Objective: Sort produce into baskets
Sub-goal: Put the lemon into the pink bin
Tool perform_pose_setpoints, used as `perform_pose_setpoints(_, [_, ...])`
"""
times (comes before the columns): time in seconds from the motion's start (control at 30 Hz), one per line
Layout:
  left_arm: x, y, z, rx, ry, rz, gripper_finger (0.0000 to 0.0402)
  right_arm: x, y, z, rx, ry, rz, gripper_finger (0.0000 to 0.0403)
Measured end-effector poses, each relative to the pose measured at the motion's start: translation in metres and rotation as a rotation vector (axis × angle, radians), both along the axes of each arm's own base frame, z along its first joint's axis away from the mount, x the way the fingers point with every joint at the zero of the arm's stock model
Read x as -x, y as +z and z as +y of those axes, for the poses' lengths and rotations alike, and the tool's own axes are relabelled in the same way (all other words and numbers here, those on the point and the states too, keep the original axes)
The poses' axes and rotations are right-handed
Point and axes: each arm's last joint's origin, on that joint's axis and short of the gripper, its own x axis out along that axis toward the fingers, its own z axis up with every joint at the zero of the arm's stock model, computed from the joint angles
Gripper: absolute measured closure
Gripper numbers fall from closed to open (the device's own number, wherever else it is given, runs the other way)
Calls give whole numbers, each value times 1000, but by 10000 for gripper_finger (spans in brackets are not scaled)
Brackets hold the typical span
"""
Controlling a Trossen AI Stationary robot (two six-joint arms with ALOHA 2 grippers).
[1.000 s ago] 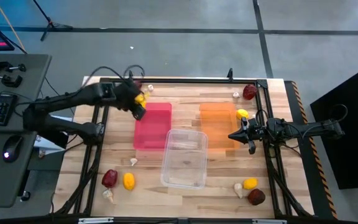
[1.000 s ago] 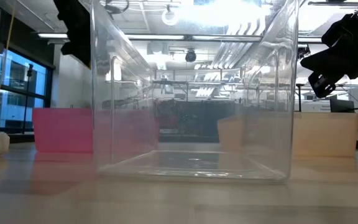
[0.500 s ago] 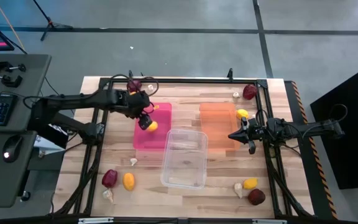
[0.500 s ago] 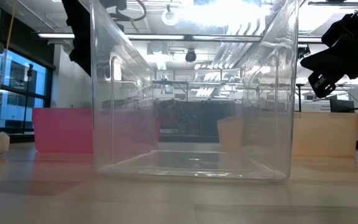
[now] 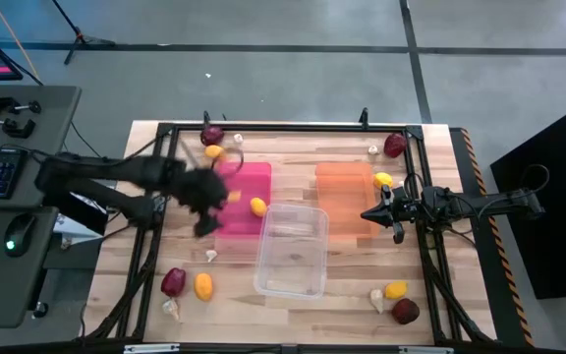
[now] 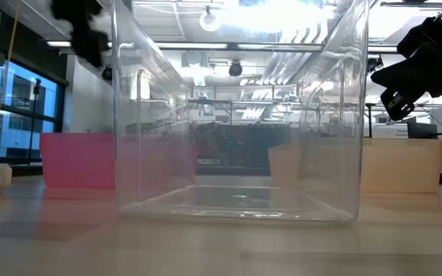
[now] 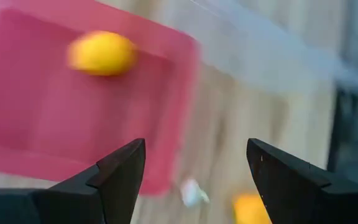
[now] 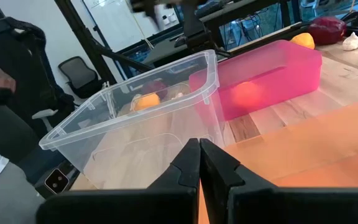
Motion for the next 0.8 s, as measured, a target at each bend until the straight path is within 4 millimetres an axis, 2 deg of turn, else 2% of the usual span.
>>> perform_pose_setpoints(0.13, [19, -8, -43, -100, -287, -16, 133, 0, 0, 0, 0, -3, 0, 402])
perform_pose_setpoints(0.27, [36, -27, -79, -204, -585, -12, 133, 0, 0, 0, 0, -3, 0, 402])
perform_pose_setpoints(0.43, [43, -43, -118, -260, -863, -61, 133, 0, 0, 0, 0, -3, 0, 402])
perform_pose_setpoints(0.6, [39, -58, -152, -374, -967, -158, 133, 0, 0, 0, 0, -3, 0, 402])
perform_pose_setpoints(0.8, [32, -90, -175, -415, -1023, -39, 133, 0, 0, 0, 0, -3, 0, 402])
